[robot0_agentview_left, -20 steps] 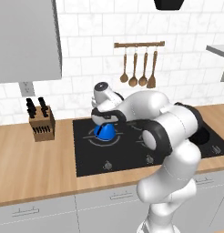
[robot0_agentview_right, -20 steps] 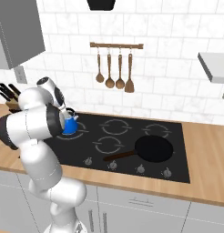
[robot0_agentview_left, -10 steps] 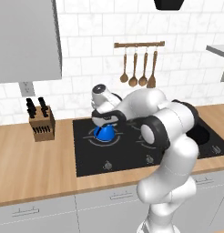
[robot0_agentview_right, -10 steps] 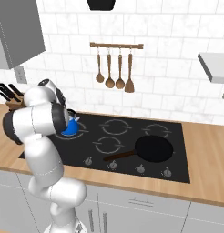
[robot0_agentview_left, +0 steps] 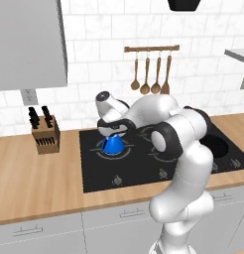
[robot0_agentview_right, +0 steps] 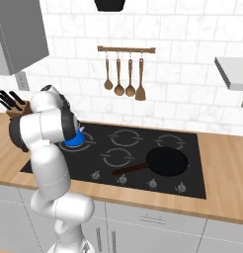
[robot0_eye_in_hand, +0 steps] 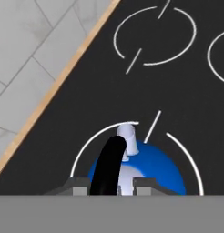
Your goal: Pick the kettle from the counter and place it on a stove burner. Then turn the burner on.
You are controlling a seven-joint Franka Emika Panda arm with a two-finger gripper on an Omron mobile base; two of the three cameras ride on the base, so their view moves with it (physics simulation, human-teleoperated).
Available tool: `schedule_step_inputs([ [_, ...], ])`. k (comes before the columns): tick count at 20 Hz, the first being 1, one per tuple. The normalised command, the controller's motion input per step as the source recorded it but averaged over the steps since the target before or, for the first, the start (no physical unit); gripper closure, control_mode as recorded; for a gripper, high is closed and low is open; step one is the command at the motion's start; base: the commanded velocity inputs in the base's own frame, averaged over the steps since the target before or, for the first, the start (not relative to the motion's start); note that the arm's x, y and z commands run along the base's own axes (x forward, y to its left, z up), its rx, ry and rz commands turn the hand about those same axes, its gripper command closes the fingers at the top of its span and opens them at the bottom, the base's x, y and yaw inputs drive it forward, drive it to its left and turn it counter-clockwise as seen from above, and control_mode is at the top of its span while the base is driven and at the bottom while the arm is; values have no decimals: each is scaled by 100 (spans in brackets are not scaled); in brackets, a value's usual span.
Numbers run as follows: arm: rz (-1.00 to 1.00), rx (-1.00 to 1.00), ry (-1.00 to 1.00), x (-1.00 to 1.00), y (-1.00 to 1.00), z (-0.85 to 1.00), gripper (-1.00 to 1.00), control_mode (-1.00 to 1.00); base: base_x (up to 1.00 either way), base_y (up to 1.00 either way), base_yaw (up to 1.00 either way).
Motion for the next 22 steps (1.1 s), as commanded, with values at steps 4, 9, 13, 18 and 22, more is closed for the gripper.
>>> schedule_step_inputs([
  [4,-6,0,0,0,0,-2,-100,-100,0,0,0],
  [9,-6,0,0,0,0,6,-100,-100,0,0,0],
  [13,-3,0,0,0,0,43,-100,-100,0,0,0],
  [18,0,0,-1,-8,-16,35,-100,-100,0,0,0],
  [22,0,0,-2,-33,-29,24,-100,-100,0,0,0],
])
